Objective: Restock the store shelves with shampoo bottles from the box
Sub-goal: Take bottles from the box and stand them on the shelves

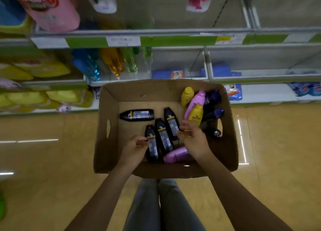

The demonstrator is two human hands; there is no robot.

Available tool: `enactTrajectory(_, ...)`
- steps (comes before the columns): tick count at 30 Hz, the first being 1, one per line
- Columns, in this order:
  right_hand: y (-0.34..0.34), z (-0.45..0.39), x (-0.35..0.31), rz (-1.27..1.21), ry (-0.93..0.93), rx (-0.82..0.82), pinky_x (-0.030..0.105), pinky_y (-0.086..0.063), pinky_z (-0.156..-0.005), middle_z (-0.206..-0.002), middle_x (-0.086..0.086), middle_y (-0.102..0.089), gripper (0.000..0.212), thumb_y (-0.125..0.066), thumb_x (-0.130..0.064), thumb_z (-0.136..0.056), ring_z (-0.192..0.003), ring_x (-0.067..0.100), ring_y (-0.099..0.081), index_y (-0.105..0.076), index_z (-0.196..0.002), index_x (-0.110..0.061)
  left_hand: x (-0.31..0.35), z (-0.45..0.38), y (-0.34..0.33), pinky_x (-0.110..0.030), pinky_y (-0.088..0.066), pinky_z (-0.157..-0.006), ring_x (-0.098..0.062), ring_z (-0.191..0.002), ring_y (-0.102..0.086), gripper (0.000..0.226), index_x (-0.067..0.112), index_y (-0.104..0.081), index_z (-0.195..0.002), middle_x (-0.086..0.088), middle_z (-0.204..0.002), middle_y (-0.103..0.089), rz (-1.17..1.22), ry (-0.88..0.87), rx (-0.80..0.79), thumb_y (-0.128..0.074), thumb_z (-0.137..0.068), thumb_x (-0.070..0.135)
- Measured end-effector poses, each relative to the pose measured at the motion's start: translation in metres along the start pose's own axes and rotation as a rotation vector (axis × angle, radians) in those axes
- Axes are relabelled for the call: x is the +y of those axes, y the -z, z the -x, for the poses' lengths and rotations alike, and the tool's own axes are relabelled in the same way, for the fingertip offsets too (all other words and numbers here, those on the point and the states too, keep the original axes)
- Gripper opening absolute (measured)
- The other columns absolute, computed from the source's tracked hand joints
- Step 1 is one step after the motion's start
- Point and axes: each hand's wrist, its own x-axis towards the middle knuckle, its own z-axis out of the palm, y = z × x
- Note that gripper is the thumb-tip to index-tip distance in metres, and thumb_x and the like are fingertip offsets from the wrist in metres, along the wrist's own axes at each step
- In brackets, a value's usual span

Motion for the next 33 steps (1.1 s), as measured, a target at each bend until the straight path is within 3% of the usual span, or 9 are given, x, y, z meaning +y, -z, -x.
enactTrajectory(3, -0.026, -0.017, 0.026, 0.016, -0.051, -0.034, 0.026, -0.048, -0.086, -0.100, 0.008, -0.057, 0.038, -0.065, 0.000, -0.088, -0.094, 0.023, -0.059, -0.056, -0.124, -0.005, -0.024, -0.015, 0.000, -0.021, -0.038, -0.070, -0.015, -0.095, -0.056, 0.012, 0.016, -0.062, -0.102, -0.001, -0.098, -0.061, -0.037, 0.049, 0.030, -0.053, -0.093, 0.013)
enactTrajectory(6, -0.049, -0.030, 0.040, 0.061, -0.100, -0.097, 0.029, -0.047, -0.089, -0.107, 0.011, -0.060, 0.041, -0.064, -0.002, -0.088, -0.095, 0.016, -0.056, -0.055, -0.128, -0.004, -0.038, -0.026, 0.006, -0.024, -0.037, -0.079, -0.019, -0.100, -0.056, 0.013, 0.016, -0.061, -0.102, -0.003, -0.099, -0.060, -0.018, 0.101, 0.070, -0.054, -0.092, 0.010)
enactTrajectory(9, -0.069, -0.041, 0.048, 0.145, -0.113, -0.115, 0.036, -0.048, -0.096, -0.119, 0.015, -0.063, 0.039, -0.064, -0.008, -0.090, -0.101, 0.022, -0.060, -0.056, -0.128, -0.008, -0.048, -0.035, 0.016, -0.025, -0.037, -0.082, -0.017, -0.099, -0.053, 0.014, 0.019, -0.059, -0.103, 0.000, -0.100, -0.058, 0.032, 0.137, 0.105, -0.052, -0.094, 0.011)
enactTrajectory(12, -0.086, -0.053, 0.057, 0.215, -0.128, -0.138, 0.030, -0.046, -0.094, -0.124, 0.011, -0.062, 0.040, -0.064, -0.014, -0.091, -0.111, 0.024, -0.060, -0.055, -0.129, -0.009, -0.057, -0.044, 0.025, -0.025, -0.037, -0.082, -0.013, -0.098, -0.052, 0.019, 0.019, -0.061, -0.110, 0.002, -0.102, -0.057, 0.086, 0.155, 0.137, -0.051, -0.094, 0.014)
enactTrajectory(16, -0.111, -0.069, 0.067, 0.256, -0.175, -0.135, 0.022, -0.040, -0.085, -0.128, 0.009, -0.060, 0.048, -0.064, -0.017, -0.091, -0.108, 0.021, -0.058, -0.049, -0.136, -0.012, -0.064, -0.056, 0.031, -0.026, -0.045, -0.080, -0.011, -0.096, -0.055, 0.020, 0.025, -0.061, -0.111, 0.005, -0.103, -0.060, 0.149, 0.164, 0.138, -0.051, -0.095, 0.019)
enactTrajectory(23, -0.157, -0.099, 0.078, 0.396, -0.184, -0.034, 0.039, -0.045, -0.097, -0.132, 0.017, -0.052, 0.055, -0.067, -0.020, -0.086, -0.119, 0.035, -0.052, -0.045, -0.136, -0.008, -0.069, -0.072, 0.033, -0.024, -0.044, -0.085, -0.008, -0.100, -0.056, 0.023, 0.022, -0.060, -0.116, 0.008, -0.103, -0.060, 0.181, 0.122, 0.088, -0.051, -0.095, 0.018)
enactTrajectory(27, -0.179, -0.105, 0.081, 0.583, -0.210, 0.013, 0.044, -0.040, -0.102, -0.144, 0.019, -0.032, 0.061, -0.067, -0.026, -0.088, -0.133, 0.037, -0.033, -0.037, -0.136, -0.004, -0.072, -0.078, 0.034, -0.014, -0.041, -0.078, 0.002, -0.095, -0.053, 0.025, 0.021, -0.058, -0.119, 0.015, -0.100, -0.057, 0.172, 0.090, 0.056, -0.050, -0.096, 0.016)
enactTrajectory(33, -0.213, -0.112, 0.086, 0.803, -0.219, 0.142, 0.040, -0.048, -0.089, -0.137, 0.013, -0.031, 0.052, -0.064, -0.025, -0.090, -0.130, 0.031, -0.030, -0.035, -0.130, -0.008, -0.079, -0.086, 0.040, -0.006, -0.036, -0.070, 0.009, -0.088, -0.050, 0.024, 0.020, -0.059, -0.118, 0.017, -0.097, -0.057, 0.141, 0.083, 0.054, -0.052, -0.095, 0.016)
